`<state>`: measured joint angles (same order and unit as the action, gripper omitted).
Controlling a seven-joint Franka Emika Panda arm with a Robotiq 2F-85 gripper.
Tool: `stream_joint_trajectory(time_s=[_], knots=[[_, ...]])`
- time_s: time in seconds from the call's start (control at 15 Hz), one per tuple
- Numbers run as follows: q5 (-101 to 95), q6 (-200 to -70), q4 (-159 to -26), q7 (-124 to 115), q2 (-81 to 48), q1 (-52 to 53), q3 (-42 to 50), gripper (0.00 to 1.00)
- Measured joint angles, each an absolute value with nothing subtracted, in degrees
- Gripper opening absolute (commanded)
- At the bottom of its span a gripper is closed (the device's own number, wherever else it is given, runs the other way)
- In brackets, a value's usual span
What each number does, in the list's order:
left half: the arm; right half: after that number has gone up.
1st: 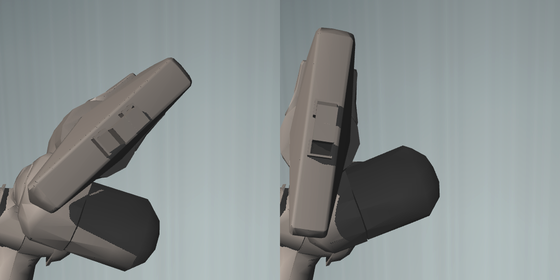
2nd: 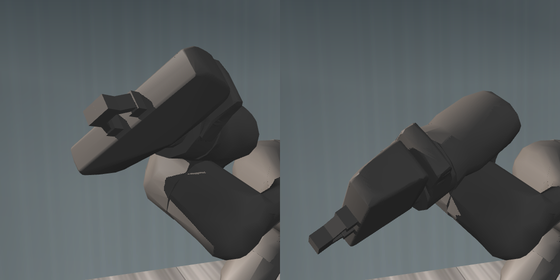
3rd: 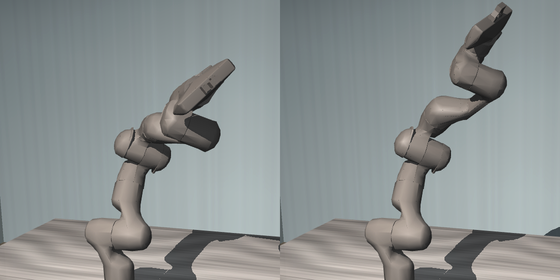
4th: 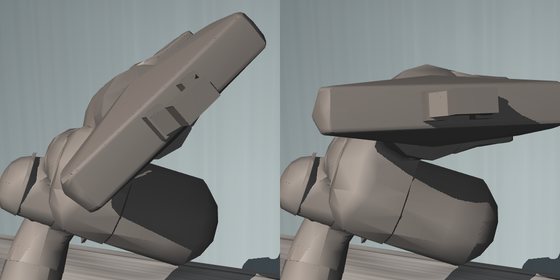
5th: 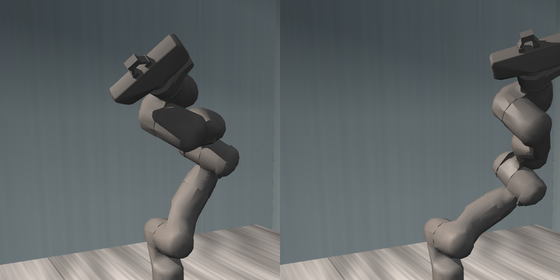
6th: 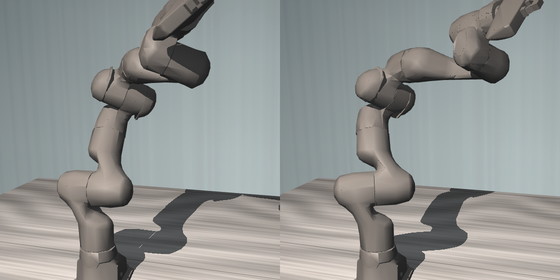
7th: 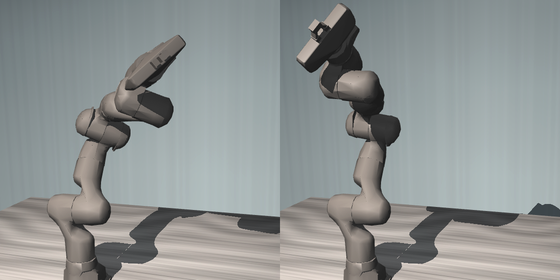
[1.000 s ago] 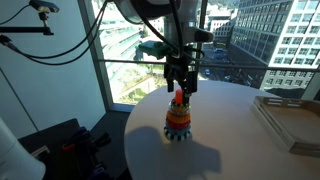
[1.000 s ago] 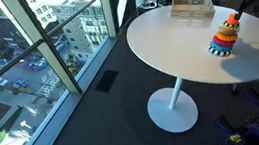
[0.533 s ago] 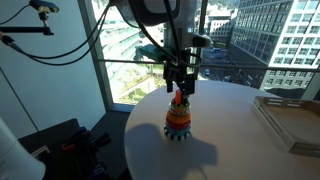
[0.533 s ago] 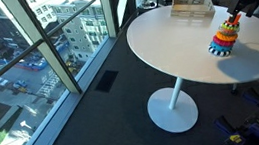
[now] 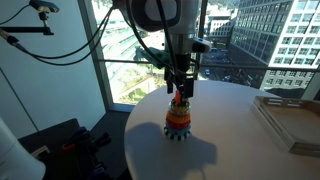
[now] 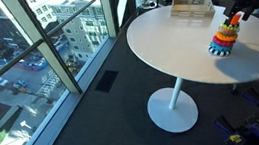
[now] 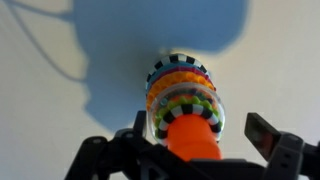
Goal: Remove the striped ring from the orange rod and put it on the table
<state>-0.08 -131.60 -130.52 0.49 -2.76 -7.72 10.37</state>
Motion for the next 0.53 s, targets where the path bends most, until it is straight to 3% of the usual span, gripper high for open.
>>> stream_joint_trajectory(time_s=[0.53], knots=[[1.0, -132.9, -130.3, 0.6, -4.1, -7.7, 10.2, 1.00]])
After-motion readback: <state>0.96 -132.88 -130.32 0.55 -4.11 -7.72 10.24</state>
